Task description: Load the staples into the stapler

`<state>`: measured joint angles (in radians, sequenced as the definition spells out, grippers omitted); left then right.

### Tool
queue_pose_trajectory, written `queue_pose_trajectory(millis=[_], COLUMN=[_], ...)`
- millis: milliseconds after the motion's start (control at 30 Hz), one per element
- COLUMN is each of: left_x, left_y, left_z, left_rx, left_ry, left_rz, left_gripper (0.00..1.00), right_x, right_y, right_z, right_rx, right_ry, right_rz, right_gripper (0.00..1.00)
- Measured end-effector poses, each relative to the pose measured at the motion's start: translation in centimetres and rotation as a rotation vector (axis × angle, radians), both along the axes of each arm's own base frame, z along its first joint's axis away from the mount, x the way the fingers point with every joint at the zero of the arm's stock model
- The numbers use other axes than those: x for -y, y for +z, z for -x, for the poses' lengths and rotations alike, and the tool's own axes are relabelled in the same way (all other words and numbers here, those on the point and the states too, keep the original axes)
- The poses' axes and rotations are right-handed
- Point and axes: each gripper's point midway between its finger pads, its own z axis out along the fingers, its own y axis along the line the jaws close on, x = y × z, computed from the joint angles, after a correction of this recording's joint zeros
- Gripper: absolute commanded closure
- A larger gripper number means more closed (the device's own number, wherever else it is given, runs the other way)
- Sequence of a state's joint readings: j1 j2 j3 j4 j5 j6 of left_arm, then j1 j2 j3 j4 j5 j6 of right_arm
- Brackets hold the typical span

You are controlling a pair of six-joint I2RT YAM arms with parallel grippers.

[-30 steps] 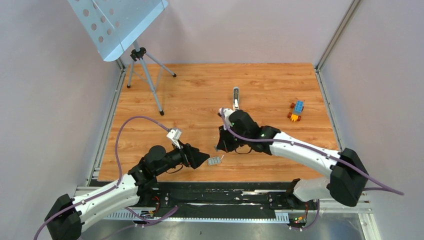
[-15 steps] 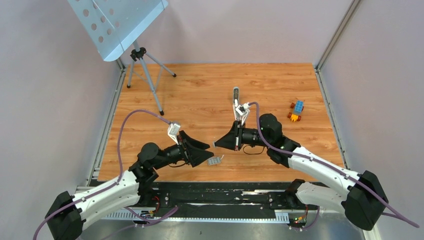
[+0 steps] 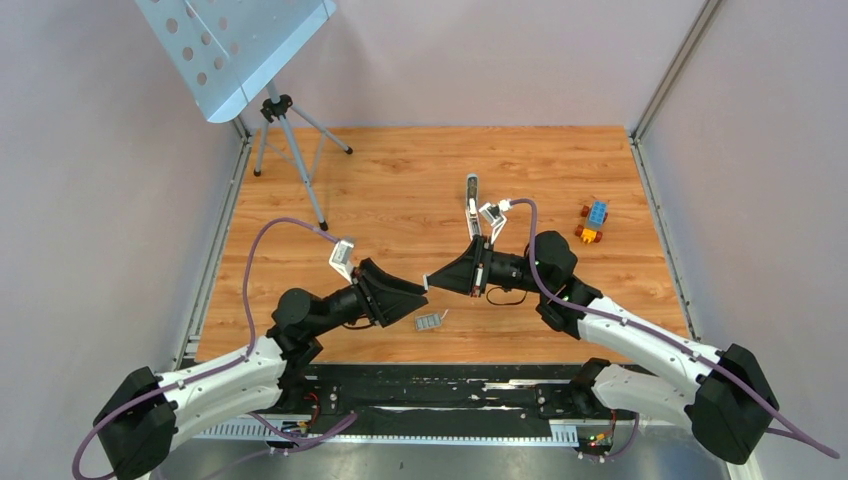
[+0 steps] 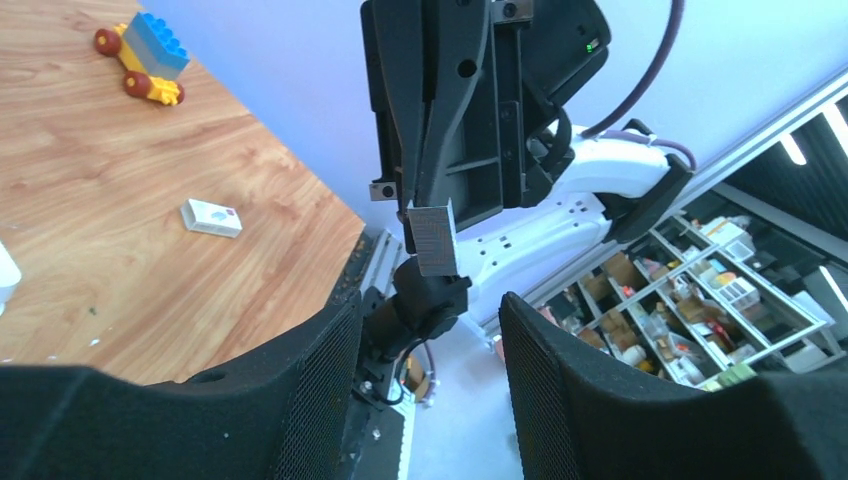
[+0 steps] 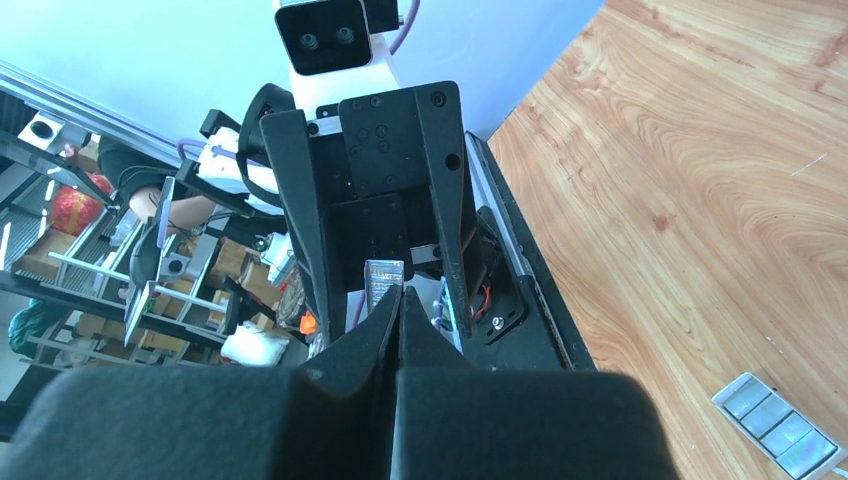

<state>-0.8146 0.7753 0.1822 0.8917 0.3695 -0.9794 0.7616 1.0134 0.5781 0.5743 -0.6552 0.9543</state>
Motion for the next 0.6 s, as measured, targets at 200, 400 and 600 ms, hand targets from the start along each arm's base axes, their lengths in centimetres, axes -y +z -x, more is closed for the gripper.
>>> queue_pose_trajectory(millis=[200,400,600], left_x=[-0.3,-0.5,-0.4], left_y=[1.2,1.8,1.5], left_z=[0.2,0.1,-0.3], left_rx=[-0.004,-0.008,-0.024], left_ry=[-0.005,0.004,0.018], left_rz=[0.066,0.092,0.087], left_gripper=[0.49,0.5,0.55], right_x=[0.0,0.0,0.0], right_y=[0.3,0.6,0.6], right_z=[0.1,0.2,0.2], right_rx=[-0.007,-0.006,-0.007], right_ry=[0.001,0.008,0.011], right_rz=[-0.01,-0.024,-0.027], right_gripper=[1.0,1.0,1.0])
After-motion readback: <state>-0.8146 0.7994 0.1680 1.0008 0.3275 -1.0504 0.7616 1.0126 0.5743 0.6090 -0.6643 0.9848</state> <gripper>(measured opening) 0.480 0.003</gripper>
